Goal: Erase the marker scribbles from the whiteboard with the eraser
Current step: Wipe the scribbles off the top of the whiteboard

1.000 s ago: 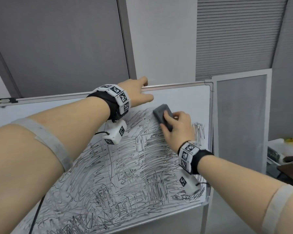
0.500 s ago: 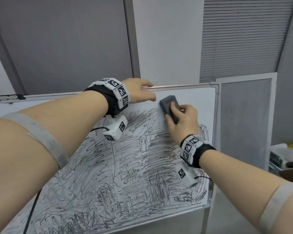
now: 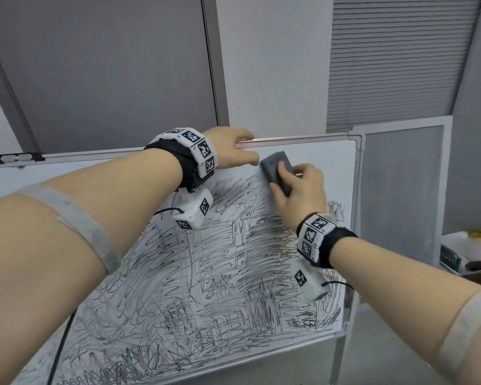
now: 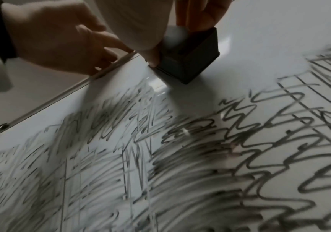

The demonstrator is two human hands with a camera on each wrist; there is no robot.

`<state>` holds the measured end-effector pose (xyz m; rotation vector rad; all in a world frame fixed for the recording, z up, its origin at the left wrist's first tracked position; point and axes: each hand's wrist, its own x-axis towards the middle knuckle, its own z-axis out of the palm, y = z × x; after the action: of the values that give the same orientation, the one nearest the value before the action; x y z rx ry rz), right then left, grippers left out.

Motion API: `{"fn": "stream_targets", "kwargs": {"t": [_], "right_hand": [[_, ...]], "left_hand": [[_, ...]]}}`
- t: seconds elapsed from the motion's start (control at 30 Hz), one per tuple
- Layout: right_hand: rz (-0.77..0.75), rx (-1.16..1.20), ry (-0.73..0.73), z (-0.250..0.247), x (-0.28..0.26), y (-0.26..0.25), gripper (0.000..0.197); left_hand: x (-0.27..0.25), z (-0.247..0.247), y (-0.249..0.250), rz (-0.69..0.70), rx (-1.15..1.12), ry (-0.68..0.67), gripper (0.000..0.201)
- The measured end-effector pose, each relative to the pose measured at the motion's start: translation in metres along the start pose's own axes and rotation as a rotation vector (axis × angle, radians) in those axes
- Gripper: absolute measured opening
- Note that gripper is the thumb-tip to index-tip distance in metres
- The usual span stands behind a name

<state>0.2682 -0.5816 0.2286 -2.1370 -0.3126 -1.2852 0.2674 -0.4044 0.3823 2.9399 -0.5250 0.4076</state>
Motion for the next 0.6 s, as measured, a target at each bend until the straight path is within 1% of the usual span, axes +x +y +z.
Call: {"fn": "stream_targets", "kwargs": {"t": [0.07, 0.17, 0.23, 0.33, 0.4, 0.5, 0.6], "right_hand": [[-0.071, -0.031, -0.048, 0.004, -0.016, -0.001, 0.039], [-0.197, -0.094, -0.196, 0.012, -0.056, 0.005, 0.037], [-0.206, -0.098, -0.244, 0.013, -0.066, 0.008, 0.036], [-0.197, -0.087, -0.21, 0.005, -0.046, 0.001, 0.038], [-0.18, -0.07, -0.149, -0.001, -0.02, -0.008, 0.039], [-0.165, -0.048, -0.08, -0.004, 0.01, -0.018, 0.038], [-0.226, -0.051, -0.102, 0.002, 0.0, -0.016, 0.037]], "left_hand": [[-0.003, -0.002, -0.004, -0.005, 0.007, -0.001, 0.085], [-0.006, -0.005, -0.012, -0.004, 0.025, -0.007, 0.08], [-0.007, -0.005, -0.014, 0.003, 0.034, -0.011, 0.075], [-0.009, -0.005, -0.012, 0.032, 0.041, -0.015, 0.078], [-0.011, -0.007, -0.013, 0.039, 0.039, 0.007, 0.077], [-0.019, -0.014, -0.026, -0.024, 0.044, 0.051, 0.064], [-0.033, -0.016, -0.051, -0.057, 0.069, 0.048, 0.05]]}}
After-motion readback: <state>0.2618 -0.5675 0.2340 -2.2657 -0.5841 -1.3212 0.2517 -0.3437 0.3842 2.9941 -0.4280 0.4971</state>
